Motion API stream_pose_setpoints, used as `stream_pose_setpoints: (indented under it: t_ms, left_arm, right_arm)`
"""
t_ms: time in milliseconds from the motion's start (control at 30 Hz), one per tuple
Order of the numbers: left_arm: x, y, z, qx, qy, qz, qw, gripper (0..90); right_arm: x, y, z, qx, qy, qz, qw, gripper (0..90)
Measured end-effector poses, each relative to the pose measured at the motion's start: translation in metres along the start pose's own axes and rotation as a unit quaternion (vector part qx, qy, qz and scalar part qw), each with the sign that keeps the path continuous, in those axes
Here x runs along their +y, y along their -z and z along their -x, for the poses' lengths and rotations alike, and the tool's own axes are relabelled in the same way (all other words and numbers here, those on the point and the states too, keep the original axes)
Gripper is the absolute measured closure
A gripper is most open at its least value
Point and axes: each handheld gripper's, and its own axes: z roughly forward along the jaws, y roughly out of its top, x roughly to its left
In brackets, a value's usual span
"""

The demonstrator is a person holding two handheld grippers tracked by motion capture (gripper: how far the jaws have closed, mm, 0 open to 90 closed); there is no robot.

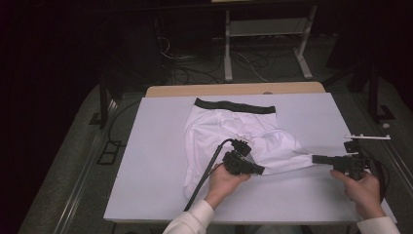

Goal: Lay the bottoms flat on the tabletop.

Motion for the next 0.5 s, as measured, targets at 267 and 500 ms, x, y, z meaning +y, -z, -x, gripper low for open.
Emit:
stream_pose_setpoints:
  t_ms: [267, 500]
  left_arm:
    - [-0.024, -0.001, 0.016, -0.018, -0.009, -0.035, 0.9992, 86.4]
    - [-0.043, -0.004, 0.025, -0.042, -0.005, -0.043, 0.9982, 86.4]
  right_arm:
    - [-0.027, 0.014, -0.013, 0.015, 0.023, -0.027, 0.9992, 85.3]
    - [-0.048, 0.026, -0.018, 0.021, 0.037, -0.044, 0.9981, 85.3]
